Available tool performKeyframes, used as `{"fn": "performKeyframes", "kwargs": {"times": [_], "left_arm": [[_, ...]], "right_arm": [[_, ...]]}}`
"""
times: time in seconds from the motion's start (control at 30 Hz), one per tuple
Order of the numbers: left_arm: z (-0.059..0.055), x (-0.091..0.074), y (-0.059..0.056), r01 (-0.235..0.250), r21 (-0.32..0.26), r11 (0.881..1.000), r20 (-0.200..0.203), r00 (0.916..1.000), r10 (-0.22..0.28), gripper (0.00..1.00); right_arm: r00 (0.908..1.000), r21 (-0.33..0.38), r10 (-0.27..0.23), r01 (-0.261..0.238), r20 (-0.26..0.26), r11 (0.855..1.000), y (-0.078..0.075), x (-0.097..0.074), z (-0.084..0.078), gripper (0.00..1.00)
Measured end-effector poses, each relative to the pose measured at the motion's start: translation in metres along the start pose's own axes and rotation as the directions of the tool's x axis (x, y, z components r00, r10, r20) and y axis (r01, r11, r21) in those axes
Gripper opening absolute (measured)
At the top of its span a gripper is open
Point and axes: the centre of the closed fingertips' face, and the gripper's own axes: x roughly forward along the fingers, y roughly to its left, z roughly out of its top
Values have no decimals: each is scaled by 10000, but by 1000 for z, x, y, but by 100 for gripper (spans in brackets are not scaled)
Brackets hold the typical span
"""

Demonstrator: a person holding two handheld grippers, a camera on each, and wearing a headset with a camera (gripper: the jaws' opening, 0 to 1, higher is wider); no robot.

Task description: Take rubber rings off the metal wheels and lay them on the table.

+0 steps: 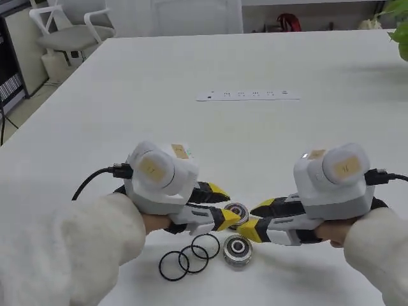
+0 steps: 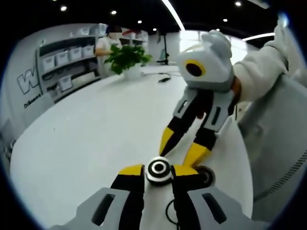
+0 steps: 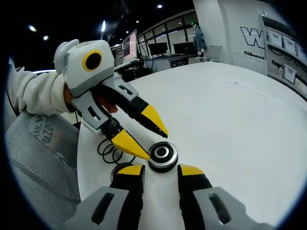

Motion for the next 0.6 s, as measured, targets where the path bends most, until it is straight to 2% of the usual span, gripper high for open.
{"fn": "performKeyframes", "kwargs": {"times": [0.2, 0.33, 0.43, 0.6], "left_arm": [[-4, 4, -2, 30, 20, 10000, -128, 9999, -30, 21], [-4, 4, -2, 0, -55, 10000, -65, 10000, 0, 18], [-5, 5, -3, 97, -272, 9996, -76, 9999, -100, 16], [-6, 5, -3, 104, -98, 9999, -79, 9999, -104, 16]], "right_arm": [[10000, 14, -7, 7, -23, 10000, 0, 1, -1, 23], [10000, 5, 5, -5, -25, 10000, 0, 1, -1, 22], [10000, -26, 0, -1, -60, 10000, 0, 2, -2, 21], [10000, -90, -14, 13, -92, 10000, 0, 2, -3, 19]]}}
